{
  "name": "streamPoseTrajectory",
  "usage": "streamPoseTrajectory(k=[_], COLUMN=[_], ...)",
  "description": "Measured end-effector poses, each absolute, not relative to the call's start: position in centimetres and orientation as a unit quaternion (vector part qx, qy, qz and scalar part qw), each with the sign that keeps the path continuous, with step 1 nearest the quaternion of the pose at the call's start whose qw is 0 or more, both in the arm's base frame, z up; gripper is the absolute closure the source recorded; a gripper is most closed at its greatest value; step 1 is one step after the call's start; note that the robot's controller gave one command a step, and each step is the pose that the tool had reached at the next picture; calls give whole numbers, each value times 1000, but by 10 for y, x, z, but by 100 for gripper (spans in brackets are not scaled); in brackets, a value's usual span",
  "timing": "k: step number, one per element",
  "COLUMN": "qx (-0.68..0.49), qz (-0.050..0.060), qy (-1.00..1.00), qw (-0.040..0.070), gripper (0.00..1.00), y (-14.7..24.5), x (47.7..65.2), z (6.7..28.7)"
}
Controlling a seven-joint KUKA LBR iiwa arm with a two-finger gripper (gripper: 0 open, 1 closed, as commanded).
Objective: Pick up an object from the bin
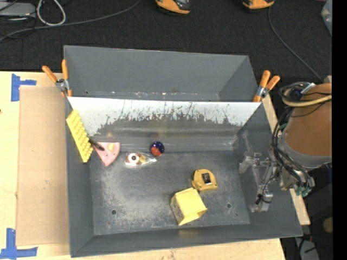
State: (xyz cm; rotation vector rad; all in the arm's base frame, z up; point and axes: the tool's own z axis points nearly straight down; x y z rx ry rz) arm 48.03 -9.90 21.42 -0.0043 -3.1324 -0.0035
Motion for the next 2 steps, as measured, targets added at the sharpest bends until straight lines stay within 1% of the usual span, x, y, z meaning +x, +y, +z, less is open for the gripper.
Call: streamPoseTrajectory(k=[1, 2], qx=[1, 80], qz=[0, -1], qy=[-1000, -997], qw=[1, 0], gripper=[0, 0], y=[-98, -72], x=[482, 482], z=[218, 164])
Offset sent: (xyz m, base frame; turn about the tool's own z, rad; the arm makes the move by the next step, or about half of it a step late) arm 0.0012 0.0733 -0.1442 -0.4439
